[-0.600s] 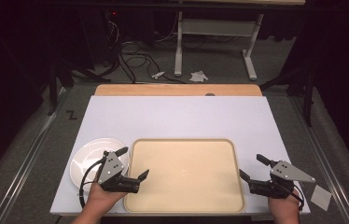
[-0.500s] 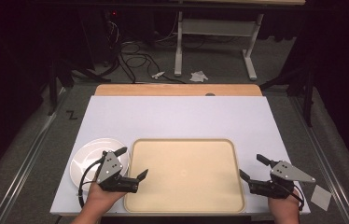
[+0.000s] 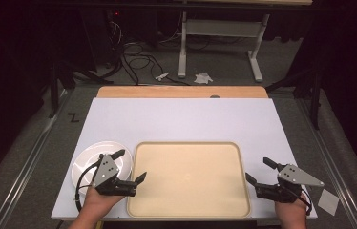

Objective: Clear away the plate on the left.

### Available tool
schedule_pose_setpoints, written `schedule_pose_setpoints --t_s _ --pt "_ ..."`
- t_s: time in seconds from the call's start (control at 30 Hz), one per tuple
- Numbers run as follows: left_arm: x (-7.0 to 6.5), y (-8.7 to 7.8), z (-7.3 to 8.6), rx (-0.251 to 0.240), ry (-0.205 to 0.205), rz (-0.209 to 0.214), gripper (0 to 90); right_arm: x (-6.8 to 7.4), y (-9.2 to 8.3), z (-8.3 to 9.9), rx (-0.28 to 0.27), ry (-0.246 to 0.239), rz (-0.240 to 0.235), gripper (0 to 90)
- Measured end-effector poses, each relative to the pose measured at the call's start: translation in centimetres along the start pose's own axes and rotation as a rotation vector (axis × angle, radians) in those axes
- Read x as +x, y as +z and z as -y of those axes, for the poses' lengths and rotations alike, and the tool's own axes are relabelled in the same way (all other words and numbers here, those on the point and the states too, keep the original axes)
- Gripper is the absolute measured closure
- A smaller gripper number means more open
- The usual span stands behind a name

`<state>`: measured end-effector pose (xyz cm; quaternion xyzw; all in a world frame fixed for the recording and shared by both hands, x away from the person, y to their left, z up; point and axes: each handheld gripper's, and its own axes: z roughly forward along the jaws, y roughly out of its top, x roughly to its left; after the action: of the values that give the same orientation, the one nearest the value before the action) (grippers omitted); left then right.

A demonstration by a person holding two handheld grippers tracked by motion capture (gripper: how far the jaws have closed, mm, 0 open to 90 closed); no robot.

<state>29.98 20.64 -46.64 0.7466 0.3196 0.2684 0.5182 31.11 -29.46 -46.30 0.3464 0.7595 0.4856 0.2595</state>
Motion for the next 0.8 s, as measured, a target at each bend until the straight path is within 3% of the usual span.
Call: schedule_pose_setpoints --t_s 0.57,0.8 --pt "0.6 -0.4 0.2 -0.006 -0.027 -0.010 0.4 0.1 -0.1 -0.1 -0.002 -0.002 0.000 16.1" --pt "0.5 -1.3 0.4 -0.010 -0.044 -0.023 0.4 0.3 -0.1 -0.1 -0.007 0.005 -0.004 16.1"
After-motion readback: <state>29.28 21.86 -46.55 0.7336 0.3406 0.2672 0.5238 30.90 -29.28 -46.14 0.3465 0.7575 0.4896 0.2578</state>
